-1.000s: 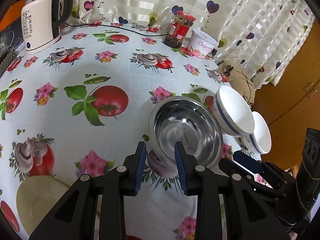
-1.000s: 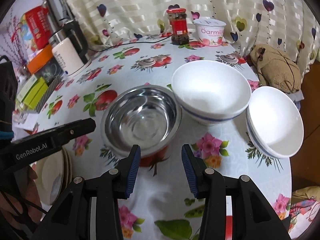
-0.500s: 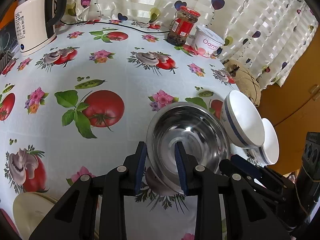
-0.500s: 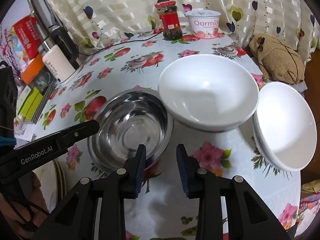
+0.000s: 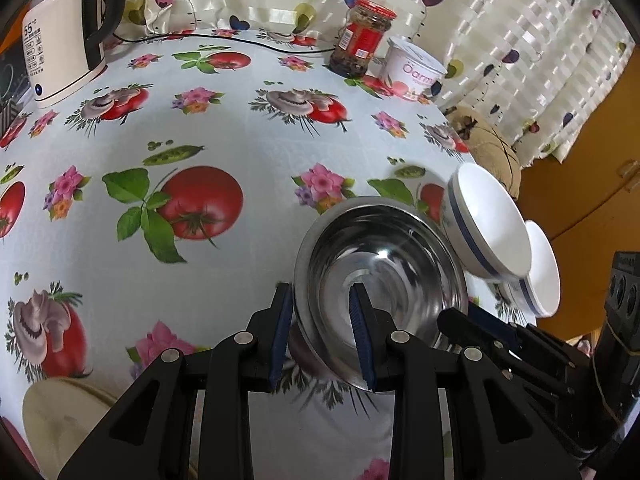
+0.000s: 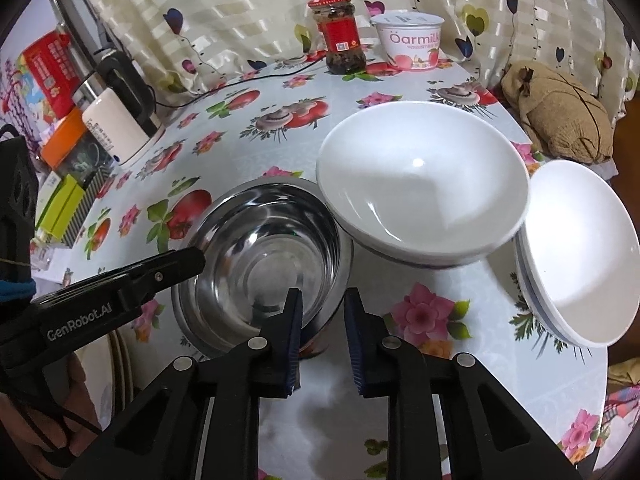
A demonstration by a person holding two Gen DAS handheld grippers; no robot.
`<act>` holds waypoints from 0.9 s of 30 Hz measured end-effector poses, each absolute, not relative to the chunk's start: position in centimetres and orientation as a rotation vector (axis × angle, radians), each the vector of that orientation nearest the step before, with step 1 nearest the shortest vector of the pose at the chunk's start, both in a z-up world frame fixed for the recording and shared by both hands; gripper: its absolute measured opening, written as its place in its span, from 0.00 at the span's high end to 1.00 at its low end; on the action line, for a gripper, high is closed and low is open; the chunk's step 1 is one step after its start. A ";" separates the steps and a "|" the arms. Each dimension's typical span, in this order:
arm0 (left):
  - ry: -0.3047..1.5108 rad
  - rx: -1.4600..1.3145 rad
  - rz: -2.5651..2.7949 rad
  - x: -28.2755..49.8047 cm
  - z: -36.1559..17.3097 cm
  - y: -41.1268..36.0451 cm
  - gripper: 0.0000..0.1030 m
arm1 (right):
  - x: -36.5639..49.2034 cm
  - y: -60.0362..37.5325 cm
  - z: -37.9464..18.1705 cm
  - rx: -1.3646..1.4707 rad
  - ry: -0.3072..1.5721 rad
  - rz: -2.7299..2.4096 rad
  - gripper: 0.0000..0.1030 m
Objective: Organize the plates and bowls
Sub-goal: 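Grasp the rim of the steel bowl with the left tool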
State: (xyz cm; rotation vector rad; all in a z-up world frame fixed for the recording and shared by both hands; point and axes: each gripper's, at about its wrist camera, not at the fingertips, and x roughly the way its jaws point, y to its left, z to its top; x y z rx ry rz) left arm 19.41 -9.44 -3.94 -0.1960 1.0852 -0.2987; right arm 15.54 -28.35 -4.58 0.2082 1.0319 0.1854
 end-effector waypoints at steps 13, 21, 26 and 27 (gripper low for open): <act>1.117 -0.156 -0.345 13.2 -3.9 -10.1 0.70 | 9.7 -28.7 -4.2 0.192 1.058 0.186 0.80; 1.119 -0.131 -0.364 10.2 -3.9 -10.6 0.70 | 6.4 -28.9 -4.1 0.182 1.059 0.187 0.80; 1.102 -0.138 -0.380 9.2 -3.9 -10.7 0.70 | 5.4 -29.3 -4.1 0.180 1.059 0.193 0.78; 1.097 -0.144 -0.386 9.1 -3.8 -10.7 0.70 | 5.3 -29.4 -4.1 0.181 1.057 0.194 0.78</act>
